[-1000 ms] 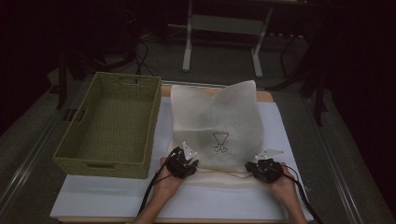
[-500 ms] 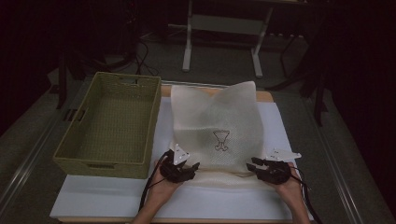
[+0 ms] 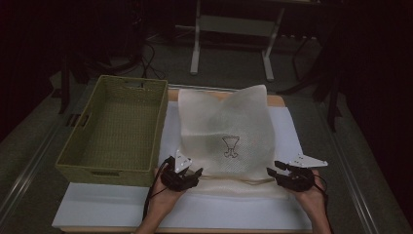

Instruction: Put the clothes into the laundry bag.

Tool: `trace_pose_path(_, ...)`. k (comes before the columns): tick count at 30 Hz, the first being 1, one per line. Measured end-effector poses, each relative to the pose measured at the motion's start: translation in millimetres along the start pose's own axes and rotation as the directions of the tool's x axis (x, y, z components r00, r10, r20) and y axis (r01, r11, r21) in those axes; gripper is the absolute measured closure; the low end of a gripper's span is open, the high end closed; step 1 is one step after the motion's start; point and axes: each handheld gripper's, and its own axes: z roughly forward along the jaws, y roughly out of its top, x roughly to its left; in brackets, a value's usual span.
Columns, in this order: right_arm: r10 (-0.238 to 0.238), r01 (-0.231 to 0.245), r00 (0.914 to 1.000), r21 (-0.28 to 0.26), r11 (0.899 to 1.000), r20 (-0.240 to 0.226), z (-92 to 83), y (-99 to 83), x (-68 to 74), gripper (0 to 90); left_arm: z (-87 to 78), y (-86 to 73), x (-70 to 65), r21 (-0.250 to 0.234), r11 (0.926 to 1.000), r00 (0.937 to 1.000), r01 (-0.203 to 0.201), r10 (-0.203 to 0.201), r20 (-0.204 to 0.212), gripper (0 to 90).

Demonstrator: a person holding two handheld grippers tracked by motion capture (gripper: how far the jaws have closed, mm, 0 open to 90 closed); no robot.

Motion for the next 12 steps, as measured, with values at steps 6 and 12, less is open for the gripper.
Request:
trace_pose_path(6,0.004,-0.004,0.9997,0.011,1.000,0.024,0.7,-2.7,-2.8,51.4,-3.4,1.2,-1.0,-0.002,1.0000,0.9996,0.003,-0.003,-0.026,42.5)
trace_pose_path(12,0.025,-0.026,0.9989,0.028,0.999,0.040,0.2,-5.7,-7.8,51.1,-8.3,3.8,-2.8,-0.010,0.9999,0.9992,-0.010,0.009,-0.038,42.4)
